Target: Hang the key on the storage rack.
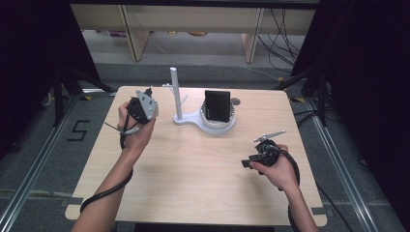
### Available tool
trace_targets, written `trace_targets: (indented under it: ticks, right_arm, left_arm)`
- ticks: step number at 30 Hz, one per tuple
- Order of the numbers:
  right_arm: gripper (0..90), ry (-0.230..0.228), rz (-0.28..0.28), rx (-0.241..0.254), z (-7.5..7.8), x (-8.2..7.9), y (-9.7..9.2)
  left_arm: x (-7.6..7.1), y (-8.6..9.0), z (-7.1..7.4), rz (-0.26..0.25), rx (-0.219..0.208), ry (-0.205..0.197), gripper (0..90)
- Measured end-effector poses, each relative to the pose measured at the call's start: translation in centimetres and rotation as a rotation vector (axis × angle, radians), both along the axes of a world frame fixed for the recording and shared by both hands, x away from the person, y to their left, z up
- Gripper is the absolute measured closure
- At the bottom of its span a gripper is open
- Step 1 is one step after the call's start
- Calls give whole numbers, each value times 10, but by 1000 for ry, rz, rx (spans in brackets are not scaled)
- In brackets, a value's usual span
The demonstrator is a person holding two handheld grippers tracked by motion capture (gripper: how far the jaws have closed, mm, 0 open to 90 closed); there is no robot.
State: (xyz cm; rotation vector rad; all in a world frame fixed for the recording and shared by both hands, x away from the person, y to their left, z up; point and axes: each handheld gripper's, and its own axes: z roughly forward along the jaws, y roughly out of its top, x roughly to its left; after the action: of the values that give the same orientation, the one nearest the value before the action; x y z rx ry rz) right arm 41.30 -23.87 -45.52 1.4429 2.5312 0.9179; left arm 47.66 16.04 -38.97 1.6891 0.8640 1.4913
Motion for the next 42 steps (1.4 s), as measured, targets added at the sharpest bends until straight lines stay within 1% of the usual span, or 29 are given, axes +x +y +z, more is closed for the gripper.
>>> trace_targets:
  ticks: [1, 2, 3, 8, 9, 14, 18, 19, 20, 21, 22, 23, 24, 25, 26, 31, 33, 34, 35, 36, 37, 38, 39, 40, 42]
  right_arm:
    - [569, 0, 0, -2, 0, 0, 0]
    - [569, -16, 13, 0, -1, 1, -1]
    - [569, 6, -2, 1, 0, 0, 0]
    - [568, 9, 0, 3, 1, -1, 0]
    - [568, -19, 17, 1, -1, 1, -1]
    - [569, -14, 15, 5, 0, 0, 0]
    - [568, -13, 17, 5, -1, 0, 0]
    - [569, -17, 7, 27, -2, 0, 1]
    - [568, -22, 13, 17, -2, 1, 0]
    - [568, -4, 12, 4, -1, 0, 0]
    - [568, -8, 23, 1, -1, 1, -1]
    - [568, 3, 14, -1, 0, 0, 0]
    - [568, 3, 14, -1, 0, 0, 0]
    - [568, -8, 22, 1, -1, 1, 0]
    - [568, -22, 17, 19, -2, 1, 0]
    - [568, -23, 16, 19, -2, 0, 0]
    - [568, 0, 12, 2, 0, 0, 0]
    - [568, -4, 15, 6, -1, 0, 0]
    - [568, 14, 5, 7, 0, -1, 1]
    - [567, 13, 8, 6, 0, -1, 1]
    - [568, 2, 15, 3, -1, 0, 1]
    - [568, 16, 12, -1, -1, 0, 1]
    - [568, 15, 11, 0, -1, 0, 1]
    - [568, 19, 14, 0, -1, 0, 1]
    - [568, 13, 12, -3, -1, 0, 1]
  left_arm:
    - [0, -1, 0, -1, -2, -2, 868]
    - [1, -1, 0, 0, 0, -4, 867]
    - [1, -2, 1, 0, 0, -6, 867]
    - [3, -5, 2, 0, 4, -17, 867]
    - [3, -5, 2, 0, 9, -17, 867]
    - [5, -10, 4, 5, 20, -40, 867]
    - [7, -14, 5, 7, 29, -46, 867]
    - [7, -15, 6, 6, 29, -45, 867]
    - [8, -16, 5, 5, 29, -46, 867]
    - [9, -17, 6, 4, 34, -46, 867]
    - [9, -18, 5, 4, 35, -47, 867]
    - [9, -19, 5, 4, 37, -46, 867]
    - [10, -19, 4, 4, 37, -47, 867]
    - [10, -20, 3, 6, 40, -47, 867]
    - [11, -20, 3, 6, 45, -43, 867]
    - [13, -21, 0, 12, 50, -34, 867]
    - [14, -21, -1, 14, 57, -34, 867]
    - [15, -22, -2, 14, 55, -34, 867]
    - [15, -23, -3, 14, 58, -28, 867]
    - [15, -23, -3, 15, 61, -29, 867]
    - [16, -24, -4, 15, 62, -29, 867]
    - [16, -25, -4, 13, 63, -29, 867]
    - [17, -26, -5, 13, 55, -29, 867]
    - [17, -27, -5, 13, 63, -29, 867]
    - [18, -28, -5, 14, 66, -31, 867]
